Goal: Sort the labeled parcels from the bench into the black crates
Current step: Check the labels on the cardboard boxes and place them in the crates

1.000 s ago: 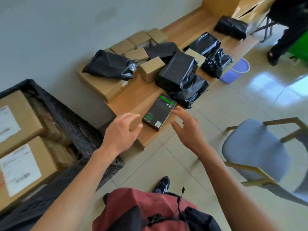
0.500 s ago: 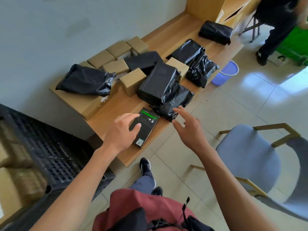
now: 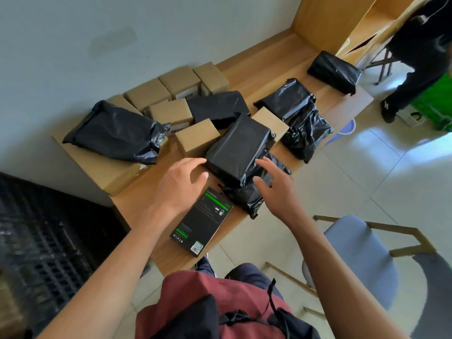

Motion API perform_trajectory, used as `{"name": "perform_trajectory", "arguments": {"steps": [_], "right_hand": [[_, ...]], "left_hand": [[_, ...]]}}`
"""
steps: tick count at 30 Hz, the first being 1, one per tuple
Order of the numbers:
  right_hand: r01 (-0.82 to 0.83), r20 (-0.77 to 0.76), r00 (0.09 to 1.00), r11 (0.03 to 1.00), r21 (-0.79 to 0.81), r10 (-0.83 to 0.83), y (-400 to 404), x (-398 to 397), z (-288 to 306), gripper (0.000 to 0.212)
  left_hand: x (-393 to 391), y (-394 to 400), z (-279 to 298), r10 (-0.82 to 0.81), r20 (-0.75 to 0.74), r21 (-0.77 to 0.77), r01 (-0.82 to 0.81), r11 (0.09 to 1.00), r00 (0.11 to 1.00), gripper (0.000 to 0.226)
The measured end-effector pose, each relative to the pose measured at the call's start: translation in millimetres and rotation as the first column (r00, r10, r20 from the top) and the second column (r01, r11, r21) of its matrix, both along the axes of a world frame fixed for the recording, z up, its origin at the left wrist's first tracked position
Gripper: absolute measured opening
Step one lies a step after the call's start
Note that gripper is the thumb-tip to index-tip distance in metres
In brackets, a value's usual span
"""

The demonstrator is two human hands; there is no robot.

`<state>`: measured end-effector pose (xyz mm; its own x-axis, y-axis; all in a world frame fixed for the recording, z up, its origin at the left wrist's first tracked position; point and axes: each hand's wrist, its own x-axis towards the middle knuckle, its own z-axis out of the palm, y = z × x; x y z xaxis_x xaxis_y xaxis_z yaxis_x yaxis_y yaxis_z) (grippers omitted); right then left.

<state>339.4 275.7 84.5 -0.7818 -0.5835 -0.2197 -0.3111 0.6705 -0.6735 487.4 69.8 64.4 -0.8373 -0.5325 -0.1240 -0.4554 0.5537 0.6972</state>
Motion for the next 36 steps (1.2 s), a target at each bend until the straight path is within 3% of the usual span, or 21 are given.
{"name": "perform_trajectory", "arguments": {"steps": [10,14,20,23,29,32,36], "right_hand": [[-0.290,0.140,0.949,0.957,0.027,0.284,-89.1,-28.3,-23.2,0.051],[-0.402,0.218,0.895,0.916,0.014,0.389,-136.0,-27.8,-32.1,0.054],[-0.629,0.153,0.770,0.777,0.015,0.620,-205.5,-22.8,-55.7,0.066],[-0.717,0.042,0.697,0.695,0.050,0.716,-237.6,-19.4,-70.8,0.069],[-0.851,-0.232,0.436,0.482,0.207,0.869,-291.3,7.0,-89.7,0.070],[-0.862,-0.247,0.312,0.383,0.331,0.917,-304.3,17.7,-101.9,0.072],[-0.838,-0.229,0.277,0.351,0.418,0.933,-306.3,17.7,-115.5,0.072]], "left_hand": [[22.4,-47.6,-24.5,0.356,0.075,0.006,-0.358,0.934,0.931,0.047],[48.7,-60.9,-35.5,0.559,0.114,0.000,-0.563,0.827,0.821,0.048],[78.7,-82.6,-47.3,0.736,0.180,-0.054,-0.740,0.670,0.653,0.055],[82.7,-89.6,-54.2,0.748,0.212,-0.074,-0.753,0.654,0.629,0.058],[85.8,-96.9,-76.5,0.620,0.412,-0.114,-0.637,0.762,0.668,0.060],[82.8,-96.7,-84.3,0.562,0.499,-0.116,-0.591,0.798,0.660,0.057],[81.6,-94.2,-91.5,0.545,0.530,-0.123,-0.578,0.807,0.649,0.056]]}}
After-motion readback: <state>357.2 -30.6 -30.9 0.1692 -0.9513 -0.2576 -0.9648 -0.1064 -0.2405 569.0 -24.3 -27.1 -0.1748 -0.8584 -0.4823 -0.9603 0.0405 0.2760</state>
